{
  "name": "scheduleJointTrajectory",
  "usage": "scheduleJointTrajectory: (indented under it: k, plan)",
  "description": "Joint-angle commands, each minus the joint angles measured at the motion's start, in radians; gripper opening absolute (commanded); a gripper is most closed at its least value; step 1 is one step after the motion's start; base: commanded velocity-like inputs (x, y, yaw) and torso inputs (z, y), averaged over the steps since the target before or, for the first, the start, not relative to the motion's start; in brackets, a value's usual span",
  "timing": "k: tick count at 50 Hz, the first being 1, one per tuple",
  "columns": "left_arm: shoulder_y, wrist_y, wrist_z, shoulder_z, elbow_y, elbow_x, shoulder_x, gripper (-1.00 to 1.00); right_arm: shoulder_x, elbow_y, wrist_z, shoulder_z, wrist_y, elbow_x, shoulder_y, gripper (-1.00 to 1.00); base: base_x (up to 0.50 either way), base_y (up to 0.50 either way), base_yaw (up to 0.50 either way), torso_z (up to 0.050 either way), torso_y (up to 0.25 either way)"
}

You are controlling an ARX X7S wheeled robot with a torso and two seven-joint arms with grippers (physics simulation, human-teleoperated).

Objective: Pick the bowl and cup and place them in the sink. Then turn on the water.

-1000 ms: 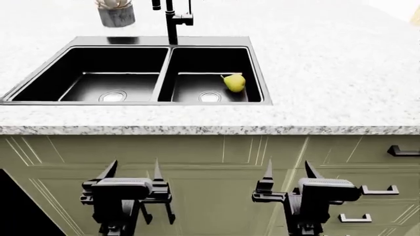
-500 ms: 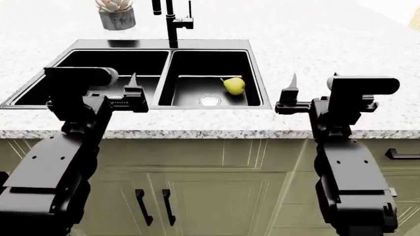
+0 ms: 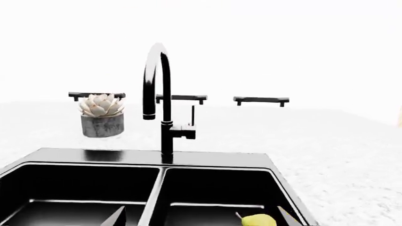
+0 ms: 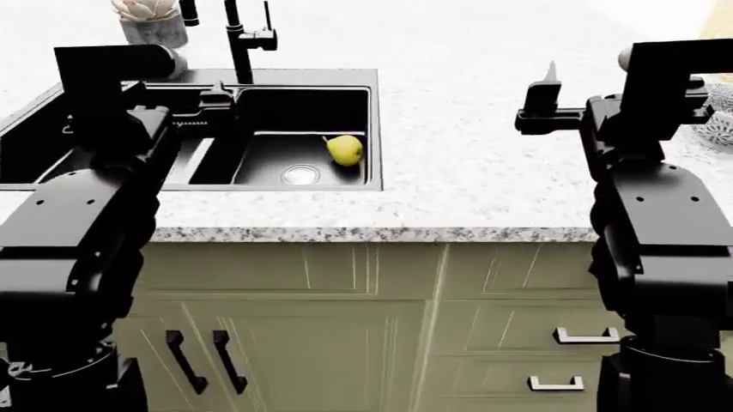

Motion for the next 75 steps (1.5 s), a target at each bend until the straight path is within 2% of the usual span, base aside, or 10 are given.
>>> scheduleJointTrajectory:
  k: [1,75]
  plan:
    - [-0.01,0.018,-0.001,0.011,-0.004,-0.003,0.004,1.0,0.017,-0.003,-0.002,0.003,0.021,0.005,0.012,1.0,0.0,-0.5,0.0,0.0,0.0]
    - [-0.011,0.009,-0.026,0.031,0.044,-0.036,-0.019,1.0,0.03,-0.044,0.011,0.019,0.037,0.05,-0.023,1.0,0.0,-0.5,0.0,0.0,0.0]
